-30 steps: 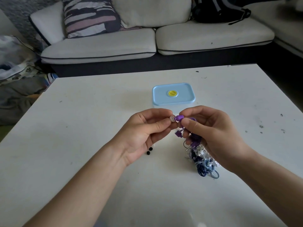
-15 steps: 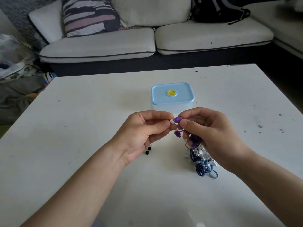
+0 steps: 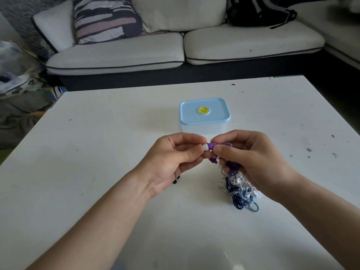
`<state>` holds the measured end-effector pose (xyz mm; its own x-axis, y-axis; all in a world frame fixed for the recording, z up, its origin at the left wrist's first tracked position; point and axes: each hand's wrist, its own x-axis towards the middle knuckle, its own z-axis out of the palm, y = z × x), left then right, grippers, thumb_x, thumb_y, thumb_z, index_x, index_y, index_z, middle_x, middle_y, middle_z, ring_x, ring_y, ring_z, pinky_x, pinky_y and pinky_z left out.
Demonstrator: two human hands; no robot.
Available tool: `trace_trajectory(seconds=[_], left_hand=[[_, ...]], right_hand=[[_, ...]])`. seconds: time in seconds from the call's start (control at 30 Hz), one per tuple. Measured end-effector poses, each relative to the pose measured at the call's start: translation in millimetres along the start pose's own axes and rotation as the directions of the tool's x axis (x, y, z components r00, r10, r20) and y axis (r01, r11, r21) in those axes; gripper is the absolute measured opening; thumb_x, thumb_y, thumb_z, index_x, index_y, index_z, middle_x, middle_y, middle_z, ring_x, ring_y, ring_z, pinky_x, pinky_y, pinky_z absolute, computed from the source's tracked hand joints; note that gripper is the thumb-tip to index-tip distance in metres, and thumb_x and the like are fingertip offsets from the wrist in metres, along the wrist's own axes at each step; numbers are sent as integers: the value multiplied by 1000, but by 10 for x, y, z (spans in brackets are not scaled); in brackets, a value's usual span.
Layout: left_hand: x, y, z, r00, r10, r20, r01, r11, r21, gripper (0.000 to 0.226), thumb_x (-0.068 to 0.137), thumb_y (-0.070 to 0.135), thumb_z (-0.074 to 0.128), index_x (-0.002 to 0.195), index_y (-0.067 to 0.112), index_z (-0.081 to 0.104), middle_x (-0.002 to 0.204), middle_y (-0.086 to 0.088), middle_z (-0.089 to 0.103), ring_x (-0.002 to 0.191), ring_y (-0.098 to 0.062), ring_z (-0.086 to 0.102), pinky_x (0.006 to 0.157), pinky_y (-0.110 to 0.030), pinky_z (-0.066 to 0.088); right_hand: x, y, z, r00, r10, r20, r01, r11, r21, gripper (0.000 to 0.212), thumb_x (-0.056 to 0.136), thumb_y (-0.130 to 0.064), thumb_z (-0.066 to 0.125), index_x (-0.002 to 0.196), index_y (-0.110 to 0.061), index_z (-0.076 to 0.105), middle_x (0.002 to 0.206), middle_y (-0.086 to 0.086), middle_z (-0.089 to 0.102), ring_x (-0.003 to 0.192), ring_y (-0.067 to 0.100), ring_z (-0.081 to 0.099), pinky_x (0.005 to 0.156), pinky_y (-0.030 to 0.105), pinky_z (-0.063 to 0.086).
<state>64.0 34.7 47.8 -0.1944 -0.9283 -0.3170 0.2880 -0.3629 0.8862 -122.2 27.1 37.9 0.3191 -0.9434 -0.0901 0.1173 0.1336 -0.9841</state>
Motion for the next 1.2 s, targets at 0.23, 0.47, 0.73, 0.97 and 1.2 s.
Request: trace_trajectory(seconds=[0.23, 0.47, 0.73, 0.97, 1.2], left_hand=[[9, -19, 12, 1000, -18, -18, 17, 1000, -16, 18, 66, 4, 71, 83, 9, 73, 84, -12, 75, 75, -18, 74, 66, -19, 57], [18, -20, 4, 1000, -23, -14, 23, 1000, -16, 19, 66, 4, 71, 84, 9, 73, 84, -11, 75, 75, -18, 74, 65, -19, 57], [19, -34, 9, 1000, -19, -17, 19, 1000, 0, 21, 65, 5, 72, 86, 8, 72, 84, -11, 75, 76, -17, 73, 65, -19, 56], [28, -54, 19, 999, -8, -42, 9, 1000, 28, 21, 63, 7, 73, 83, 9, 73, 83, -13, 75, 76, -19, 73, 68, -20, 57], [28, -46, 23, 1000, -22, -20, 22, 1000, 7, 19, 66, 5, 71, 84, 9, 73, 84, -12, 75, 76, -18, 74, 66, -19, 57]], right_hand=[[-10, -6, -11, 1000, -10, -23, 9, 998, -59, 8, 80, -4, 74, 87, -1, 74, 71, 15, 72, 56, 19, 54, 51, 24, 47], [5, -7, -29, 999, 41, -9, -41, 998, -38, 12, 75, -13, 76, 85, -6, 77, 77, 21, 71, 57, 18, 58, 52, 25, 48], [-2, -2, -38, 1000, 17, -16, -18, 998, -63, 7, 86, -1, 70, 90, -2, 75, 74, 18, 71, 56, 18, 58, 51, 22, 46], [-13, 2, -27, 998, -43, -46, 36, 988, -151, 7, 84, 0, 73, 90, -3, 74, 69, 10, 72, 54, 18, 56, 51, 22, 47], [12, 5, -62, 999, 47, 2, -46, 998, -51, 7, 86, -2, 69, 87, -4, 76, 75, 22, 69, 57, 19, 57, 53, 26, 46]])
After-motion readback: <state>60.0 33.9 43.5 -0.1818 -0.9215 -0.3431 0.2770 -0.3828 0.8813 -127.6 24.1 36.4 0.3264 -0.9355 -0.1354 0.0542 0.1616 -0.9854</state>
